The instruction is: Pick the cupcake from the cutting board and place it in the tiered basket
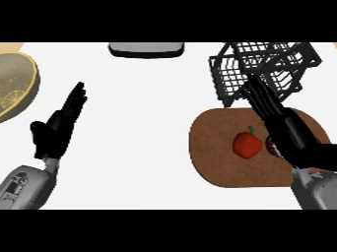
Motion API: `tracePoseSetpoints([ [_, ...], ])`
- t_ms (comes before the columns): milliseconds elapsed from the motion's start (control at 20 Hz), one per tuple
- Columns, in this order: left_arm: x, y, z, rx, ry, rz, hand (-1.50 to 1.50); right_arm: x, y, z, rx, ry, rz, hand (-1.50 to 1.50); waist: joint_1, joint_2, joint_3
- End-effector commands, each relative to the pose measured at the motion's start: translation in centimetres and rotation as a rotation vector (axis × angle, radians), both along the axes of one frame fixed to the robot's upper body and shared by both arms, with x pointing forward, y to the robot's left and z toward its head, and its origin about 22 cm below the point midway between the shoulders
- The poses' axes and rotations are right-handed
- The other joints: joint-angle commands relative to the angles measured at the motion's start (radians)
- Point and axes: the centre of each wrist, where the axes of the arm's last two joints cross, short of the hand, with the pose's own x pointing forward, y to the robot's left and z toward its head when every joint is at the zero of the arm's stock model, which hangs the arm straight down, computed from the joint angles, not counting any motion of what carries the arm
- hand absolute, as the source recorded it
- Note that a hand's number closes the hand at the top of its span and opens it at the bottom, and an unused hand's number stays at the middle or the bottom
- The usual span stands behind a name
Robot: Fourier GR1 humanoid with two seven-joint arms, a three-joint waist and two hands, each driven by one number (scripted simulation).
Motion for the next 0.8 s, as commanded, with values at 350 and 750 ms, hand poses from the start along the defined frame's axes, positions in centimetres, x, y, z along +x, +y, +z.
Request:
tracePoseSetpoints([
  [350, -0.2, -1.7, 1.3, -0.052, -0.11, 0.096, 0.0, -3.2, -16.7, -2.4, 0.382, -0.038, -0.718, 1.5, -0.074, 0.008, 0.0],
  [750, -1.8, -5.4, 1.0, -0.06, -0.115, 0.099, 0.0, -8.9, -21.0, -6.8, 0.801, -0.164, -0.16, -1.5, -0.034, -0.001, -0.003],
])
